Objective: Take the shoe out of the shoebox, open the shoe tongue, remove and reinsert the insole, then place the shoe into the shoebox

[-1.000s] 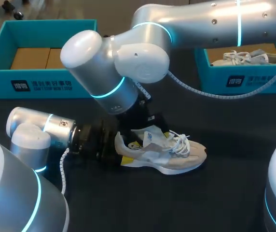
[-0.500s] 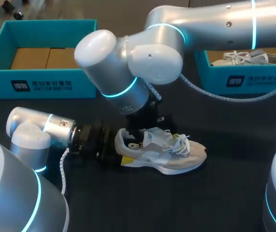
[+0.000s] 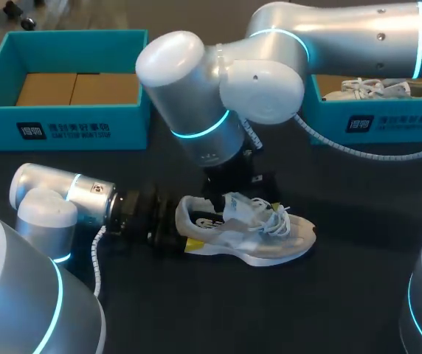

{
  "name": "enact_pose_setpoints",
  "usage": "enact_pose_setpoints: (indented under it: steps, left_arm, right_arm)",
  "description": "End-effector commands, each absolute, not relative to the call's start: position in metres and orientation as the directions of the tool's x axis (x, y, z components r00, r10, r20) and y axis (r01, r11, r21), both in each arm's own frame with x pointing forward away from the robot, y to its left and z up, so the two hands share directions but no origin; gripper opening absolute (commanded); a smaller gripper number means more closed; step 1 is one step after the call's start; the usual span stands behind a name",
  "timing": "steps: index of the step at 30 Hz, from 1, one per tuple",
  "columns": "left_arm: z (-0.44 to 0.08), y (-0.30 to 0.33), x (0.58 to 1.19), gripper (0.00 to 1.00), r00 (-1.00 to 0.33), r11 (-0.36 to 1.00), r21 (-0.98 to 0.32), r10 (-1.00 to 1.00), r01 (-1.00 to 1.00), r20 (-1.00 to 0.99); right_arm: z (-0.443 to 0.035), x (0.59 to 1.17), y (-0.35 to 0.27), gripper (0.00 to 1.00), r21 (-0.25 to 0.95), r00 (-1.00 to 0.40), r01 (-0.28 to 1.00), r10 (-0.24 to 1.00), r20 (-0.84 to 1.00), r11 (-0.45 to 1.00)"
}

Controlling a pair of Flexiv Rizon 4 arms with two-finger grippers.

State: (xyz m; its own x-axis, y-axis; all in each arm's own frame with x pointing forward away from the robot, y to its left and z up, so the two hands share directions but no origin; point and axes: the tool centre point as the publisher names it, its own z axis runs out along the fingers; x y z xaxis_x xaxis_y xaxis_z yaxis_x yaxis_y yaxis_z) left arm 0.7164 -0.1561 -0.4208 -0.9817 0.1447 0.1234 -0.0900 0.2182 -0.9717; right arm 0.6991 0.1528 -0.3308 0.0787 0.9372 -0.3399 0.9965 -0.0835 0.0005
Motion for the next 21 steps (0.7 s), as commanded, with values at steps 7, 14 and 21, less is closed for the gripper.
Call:
enact_pose_setpoints:
  steps: [7,14,21]
  left_arm:
    - [-0.4228,-0.1558,0.7176,0.0,-0.982,0.219,-0.972,0.143,-0.09,0.123]
    - [-0.4228,-0.1558,0.7176,0.0,-0.982,0.219,-0.972,0.143,-0.09,0.123]
    - [-0.4228,-0.1558,0.7176,0.0,-0.982,0.219,-0.972,0.143,-0.09,0.123]
  right_arm:
    - [-0.3251,0.6901,0.1586,0.5,0.102,0.413,0.91,0.862,-0.295,-0.401]
    - [-0.3232,0.6904,0.1564,0.45,0.087,0.407,0.913,0.868,-0.286,-0.399]
    - [-0.319,0.6924,0.1512,0.4,0.066,0.394,0.918,0.884,-0.25,-0.391]
